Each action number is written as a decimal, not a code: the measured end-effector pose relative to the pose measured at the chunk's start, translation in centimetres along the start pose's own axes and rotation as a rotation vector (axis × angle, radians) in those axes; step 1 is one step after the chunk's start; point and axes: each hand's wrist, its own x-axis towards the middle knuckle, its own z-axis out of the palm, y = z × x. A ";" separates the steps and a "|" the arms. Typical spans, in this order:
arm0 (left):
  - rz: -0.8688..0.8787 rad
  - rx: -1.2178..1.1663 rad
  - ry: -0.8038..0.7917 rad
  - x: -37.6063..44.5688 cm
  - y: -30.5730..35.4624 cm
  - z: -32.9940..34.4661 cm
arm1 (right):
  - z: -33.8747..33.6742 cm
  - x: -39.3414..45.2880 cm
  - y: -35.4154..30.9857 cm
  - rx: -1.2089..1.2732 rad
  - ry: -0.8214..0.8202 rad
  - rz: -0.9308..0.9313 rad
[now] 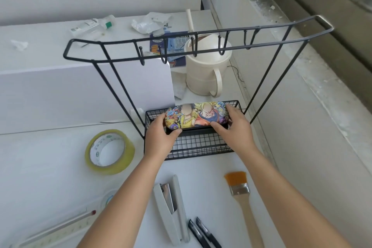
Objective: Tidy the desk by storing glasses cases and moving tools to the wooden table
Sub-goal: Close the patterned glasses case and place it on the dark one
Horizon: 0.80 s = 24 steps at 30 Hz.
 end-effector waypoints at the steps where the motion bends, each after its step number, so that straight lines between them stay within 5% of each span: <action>1: 0.003 0.001 0.001 0.0 0.0 0.0 | 0.0 0.0 0.0 -0.004 0.002 -0.001; 10: 0.050 0.091 -0.010 -0.4 1.2 -0.6 | -0.1 -0.5 -0.6 0.024 0.003 -0.010; 17: 0.270 -0.072 0.124 -8.6 1.2 -3.5 | -1.7 -8.6 0.5 0.063 0.271 -0.060; 21: 0.195 -0.120 -0.158 -19.9 -0.6 -1.8 | -0.7 -15.4 4.4 -0.244 -0.010 0.166; 24: 0.141 0.255 -0.499 -24.4 -1.0 1.1 | -0.9 -18.1 5.6 -0.248 -0.074 0.203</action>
